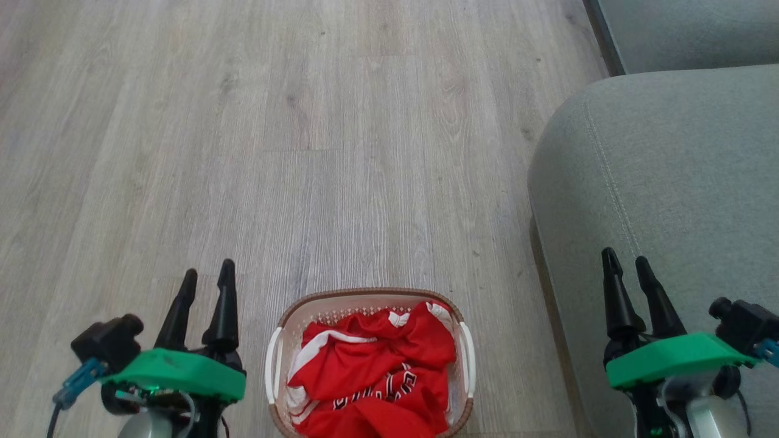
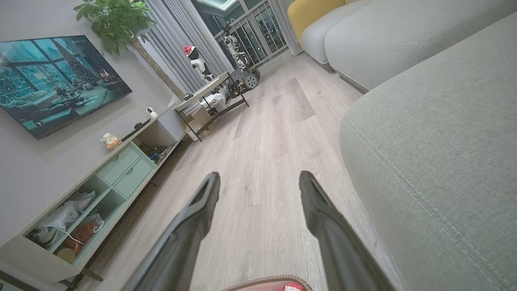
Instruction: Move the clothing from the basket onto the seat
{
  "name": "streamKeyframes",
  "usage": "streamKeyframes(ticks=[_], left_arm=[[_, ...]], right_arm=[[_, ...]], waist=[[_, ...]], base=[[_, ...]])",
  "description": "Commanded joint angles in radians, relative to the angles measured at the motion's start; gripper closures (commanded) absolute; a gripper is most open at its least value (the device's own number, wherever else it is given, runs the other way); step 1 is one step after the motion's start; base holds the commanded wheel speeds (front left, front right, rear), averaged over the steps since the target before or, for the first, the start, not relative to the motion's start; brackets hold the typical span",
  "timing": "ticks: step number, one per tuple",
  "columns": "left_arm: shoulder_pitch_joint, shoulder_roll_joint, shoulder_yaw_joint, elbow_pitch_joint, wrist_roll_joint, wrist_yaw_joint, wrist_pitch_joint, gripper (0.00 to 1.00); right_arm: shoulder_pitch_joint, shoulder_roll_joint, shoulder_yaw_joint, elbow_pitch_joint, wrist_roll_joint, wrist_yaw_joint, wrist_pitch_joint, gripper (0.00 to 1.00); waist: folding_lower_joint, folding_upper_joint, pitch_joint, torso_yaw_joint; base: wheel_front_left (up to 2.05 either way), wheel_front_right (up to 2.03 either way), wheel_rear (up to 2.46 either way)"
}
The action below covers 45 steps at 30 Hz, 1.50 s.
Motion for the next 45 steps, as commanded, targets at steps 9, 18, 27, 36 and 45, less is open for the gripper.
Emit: streamKeyframes(ticks=[9, 18, 27, 36, 45], left_arm=[[-0.063, 0.016, 0.011, -0.057, 0.131, 0.001, -0.038, 0.00], [-0.067, 0.015, 0.003, -0.070, 0.227, 0.000, -0.061, 0.00], [-0.070, 0.015, -0.003, -0.079, 0.334, -0.001, -0.087, 0.00], [-0.074, 0.014, -0.012, -0.092, 0.441, -0.002, -0.114, 0.00], [-0.077, 0.012, -0.012, -0.090, 0.460, -0.004, -0.119, 0.00]], right_arm=[[-0.035, 0.003, 0.022, -0.056, -0.121, 0.000, -0.039, 0.00], [-0.035, 0.006, 0.026, -0.071, -0.212, 0.000, -0.063, 0.00], [-0.034, 0.009, 0.029, -0.079, -0.310, 0.000, -0.090, 0.00], [-0.034, 0.010, 0.035, -0.090, -0.410, 0.000, -0.116, 0.00], [-0.037, 0.011, 0.032, -0.087, -0.429, 0.000, -0.122, 0.00]], waist=[[0.0000, -0.0001, 0.002, 0.004], [0.0000, -0.0001, 0.005, 0.007], [0.0000, -0.0001, 0.002, 0.007], [0.0000, -0.0001, 0.005, 0.007], [0.0000, -0.0001, 0.006, 0.007]], base=[[0.00, 0.00, 0.00], [0.00, 0.00, 0.00], [0.00, 0.00, 0.00], [0.00, 0.00, 0.00], [0.00, 0.00, 0.00]])
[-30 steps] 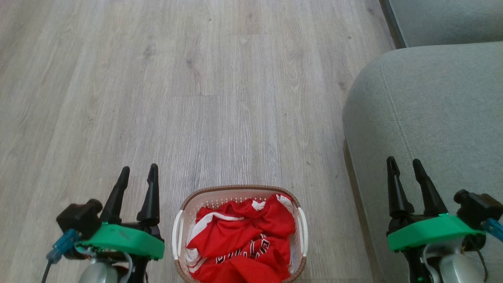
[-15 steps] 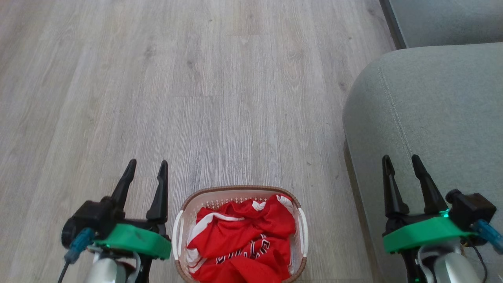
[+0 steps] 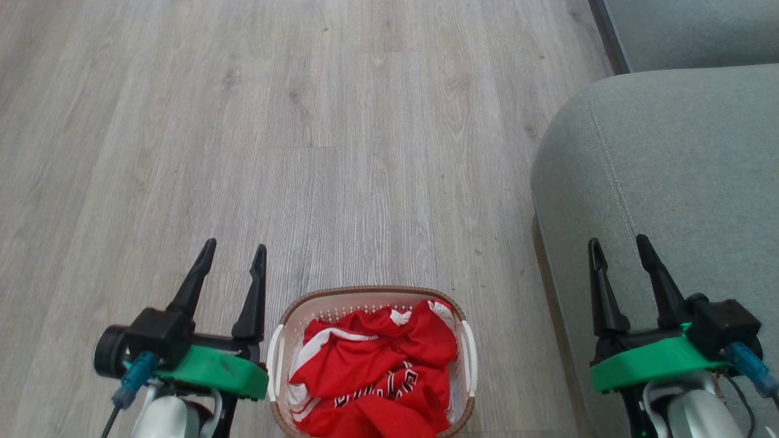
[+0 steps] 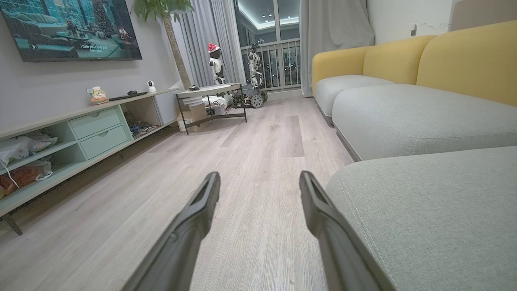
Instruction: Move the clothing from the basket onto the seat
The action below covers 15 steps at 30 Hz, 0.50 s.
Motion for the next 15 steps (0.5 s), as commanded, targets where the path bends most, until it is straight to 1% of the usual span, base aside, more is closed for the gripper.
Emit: streamKeyframes(ticks=[1, 15], left_arm=[[-0.056, 0.011, 0.029, -0.033, 0.005, -0.002, -0.014, 0.00], [-0.054, 0.008, 0.036, -0.023, 0.003, -0.003, -0.014, 0.00]], right_arm=[[-0.037, 0.002, 0.025, -0.036, -0.006, 0.000, -0.009, 0.00], [-0.036, 0.002, 0.025, -0.038, -0.001, 0.000, -0.009, 0.00]], waist=[[0.0000, 0.0000, -0.001, 0.000], [0.0000, 0.0000, 0.003, -0.007]], base=[[0.00, 0.00, 0.00], [0.00, 0.00, 0.00]])
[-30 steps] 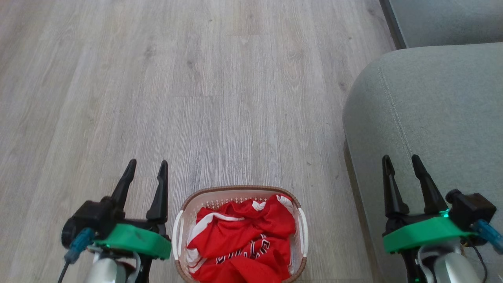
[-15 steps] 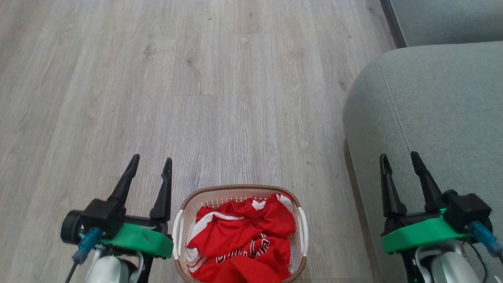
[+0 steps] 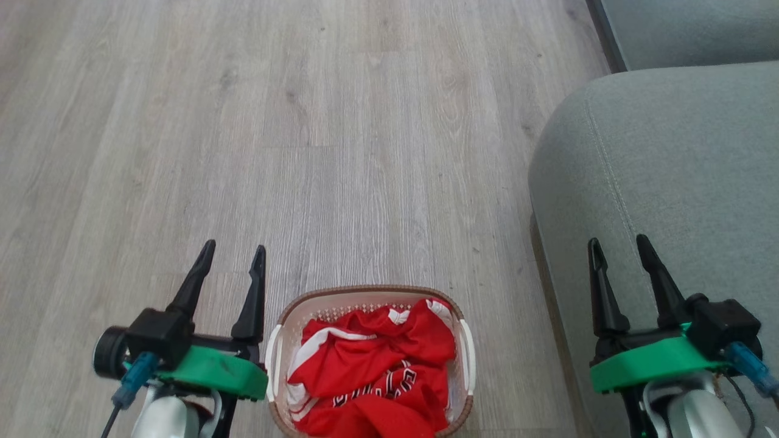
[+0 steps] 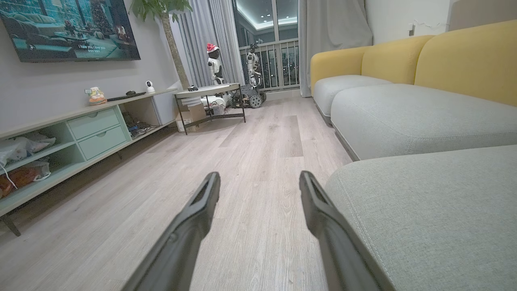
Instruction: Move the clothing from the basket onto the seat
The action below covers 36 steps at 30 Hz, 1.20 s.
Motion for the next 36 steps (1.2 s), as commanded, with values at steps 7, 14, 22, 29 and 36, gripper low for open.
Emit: streamKeyframes(ticks=[7, 14, 22, 29, 36], left_arm=[[-0.065, 0.005, 0.032, -0.026, -0.005, -0.004, -0.014, 0.00], [-0.091, 0.003, 0.029, -0.013, -0.024, -0.006, -0.014, 0.00], [-0.152, 0.003, 0.012, 0.018, -0.032, -0.009, -0.014, 0.00], [-0.234, 0.008, -0.013, 0.104, -0.053, -0.012, -0.012, 0.00], [-0.326, 0.018, -0.042, 0.232, -0.073, -0.014, 0.026, 0.00]], right_arm=[[-0.049, 0.002, 0.020, -0.050, -0.005, 0.000, -0.009, 0.00], [-0.074, 0.002, 0.017, -0.067, -0.014, 0.000, -0.009, 0.00], [-0.123, -0.001, 0.003, -0.098, -0.030, 0.000, -0.009, 0.00], [-0.179, -0.001, -0.015, -0.130, -0.039, 0.000, -0.009, 0.00], [-0.236, -0.001, -0.033, -0.155, -0.045, 0.000, -0.009, 0.00]], waist=[[0.0000, 0.0000, 0.028, -0.013], [0.0000, 0.0000, 0.088, -0.035], [0.0000, 0.0000, 0.203, -0.061], [0.0000, 0.0000, 0.318, -0.087], [0.0000, 0.0000, 0.414, -0.119]], base=[[0.00, 0.00, 0.00], [0.00, 0.00, 0.00], [0.00, 0.00, 0.00], [0.00, 0.00, 0.00], [0.00, 0.00, 0.00]])
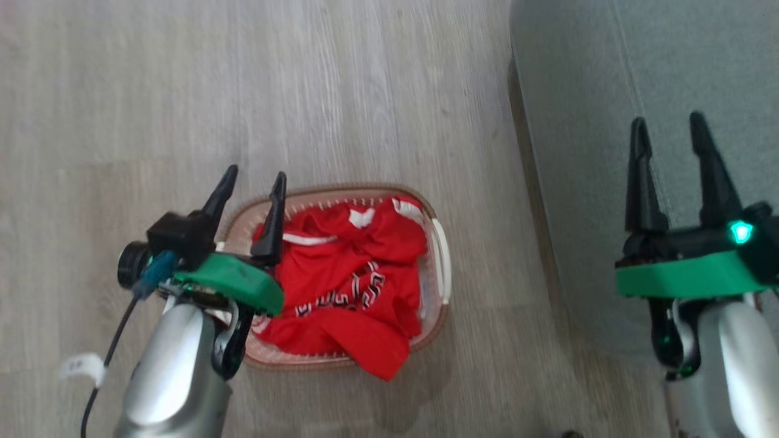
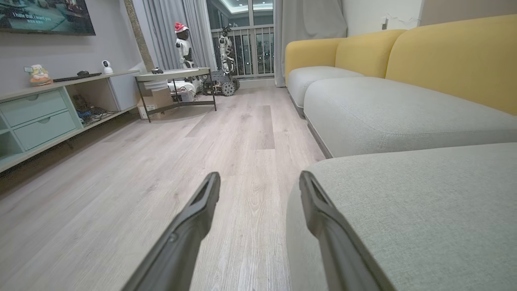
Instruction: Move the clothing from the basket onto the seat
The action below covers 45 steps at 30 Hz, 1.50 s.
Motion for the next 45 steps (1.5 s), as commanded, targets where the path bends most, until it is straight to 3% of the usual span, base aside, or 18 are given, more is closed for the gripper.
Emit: streamKeyframes(ticks=[1, 13, 20, 31, 45], left_arm=[[-0.041, 0.019, 0.019, 0.019, -0.013, -0.004, 0.017, 0.00], [-0.192, 0.024, -0.049, 0.277, -0.049, -0.006, 0.109, 0.00], [-0.315, 0.031, -0.140, 0.458, -0.090, -0.006, 0.159, 0.00], [-0.513, 0.048, -0.237, 0.695, -0.138, -0.006, 0.152, 0.00], [-0.669, 0.070, -0.309, 0.845, -0.156, -0.006, 0.130, 0.00]], right_arm=[[-0.032, 0.000, 0.010, -0.046, -0.008, 0.000, -0.009, 0.00], [-0.098, 0.001, -0.004, -0.099, -0.004, 0.000, -0.009, 0.00], [-0.163, 0.001, -0.003, -0.173, -0.014, 0.000, -0.009, 0.00], [-0.236, 0.002, -0.003, -0.309, -0.028, 0.000, -0.009, 0.00], [-0.262, 0.002, -0.012, -0.434, -0.009, 0.000, -0.009, 0.00]], waist=[[-0.0002, 0.0000, 0.053, -0.028], [-0.0002, 0.0000, 0.200, -0.060], [-0.0002, 0.0000, 0.312, -0.081], [-0.0002, 0.0000, 0.475, -0.135], [-0.0002, 0.0000, 0.587, -0.187]], base=[[0.00, 0.00, 0.00], [0.00, 0.00, 0.00], [0.00, 0.00, 0.00], [0.00, 0.00, 0.00], [0.00, 0.00, 0.00]])
